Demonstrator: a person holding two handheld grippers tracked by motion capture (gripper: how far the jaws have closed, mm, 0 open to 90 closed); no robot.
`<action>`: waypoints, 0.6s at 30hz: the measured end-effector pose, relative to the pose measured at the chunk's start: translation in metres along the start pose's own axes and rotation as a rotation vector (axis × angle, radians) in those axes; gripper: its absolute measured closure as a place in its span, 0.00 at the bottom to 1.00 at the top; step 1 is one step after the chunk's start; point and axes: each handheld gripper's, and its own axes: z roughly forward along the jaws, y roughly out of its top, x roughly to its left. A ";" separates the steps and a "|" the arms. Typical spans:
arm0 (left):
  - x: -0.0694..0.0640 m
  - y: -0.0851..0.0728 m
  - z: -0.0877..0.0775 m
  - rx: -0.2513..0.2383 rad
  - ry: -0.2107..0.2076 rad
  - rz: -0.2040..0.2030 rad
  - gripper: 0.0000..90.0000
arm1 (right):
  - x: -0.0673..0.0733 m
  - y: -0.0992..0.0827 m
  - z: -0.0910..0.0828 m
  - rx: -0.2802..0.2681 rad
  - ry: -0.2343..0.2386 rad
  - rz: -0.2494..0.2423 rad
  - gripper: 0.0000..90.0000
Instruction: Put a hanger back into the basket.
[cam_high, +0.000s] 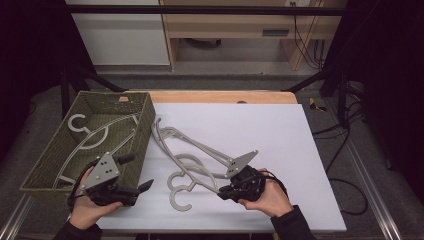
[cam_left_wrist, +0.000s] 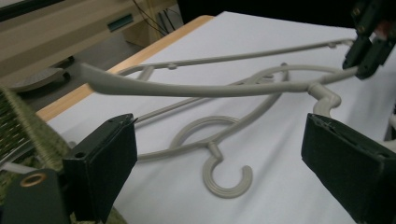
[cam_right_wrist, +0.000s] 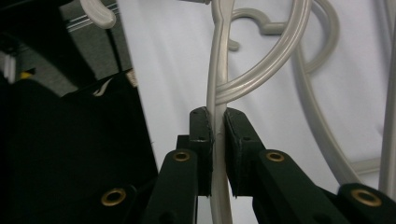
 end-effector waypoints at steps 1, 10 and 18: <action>-0.003 0.002 0.001 0.005 -0.010 0.015 0.11 | -0.001 0.002 -0.003 0.004 0.019 -0.012 0.91; -0.024 0.017 0.014 0.052 -0.043 0.153 0.13 | -0.003 0.006 -0.015 0.032 0.087 -0.025 0.91; -0.033 0.020 0.032 0.130 -0.053 0.283 0.17 | -0.004 0.006 -0.016 0.057 0.132 -0.028 0.91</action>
